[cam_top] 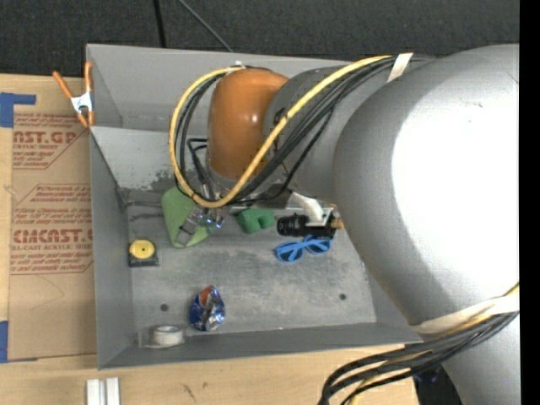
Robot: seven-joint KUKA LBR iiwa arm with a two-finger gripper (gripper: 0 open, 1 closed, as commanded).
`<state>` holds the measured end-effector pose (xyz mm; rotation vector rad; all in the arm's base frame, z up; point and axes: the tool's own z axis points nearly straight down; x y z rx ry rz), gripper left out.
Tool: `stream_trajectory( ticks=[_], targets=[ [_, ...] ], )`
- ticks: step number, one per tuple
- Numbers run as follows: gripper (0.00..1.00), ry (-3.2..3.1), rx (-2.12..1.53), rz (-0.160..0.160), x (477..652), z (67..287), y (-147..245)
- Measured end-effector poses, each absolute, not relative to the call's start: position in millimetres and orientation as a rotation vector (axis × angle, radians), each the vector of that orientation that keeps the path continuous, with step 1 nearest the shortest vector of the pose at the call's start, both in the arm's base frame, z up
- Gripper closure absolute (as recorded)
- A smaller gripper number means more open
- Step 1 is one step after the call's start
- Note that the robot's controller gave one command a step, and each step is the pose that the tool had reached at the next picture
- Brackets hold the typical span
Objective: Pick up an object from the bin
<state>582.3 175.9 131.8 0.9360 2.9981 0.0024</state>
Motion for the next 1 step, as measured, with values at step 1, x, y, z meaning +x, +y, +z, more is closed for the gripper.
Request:
stream_trajectory(
  ticks=[1],
  targets=[
    [1.0, 2.996, 0.933, 0.005, 583.1, 186.8, 176.6]
  ],
)
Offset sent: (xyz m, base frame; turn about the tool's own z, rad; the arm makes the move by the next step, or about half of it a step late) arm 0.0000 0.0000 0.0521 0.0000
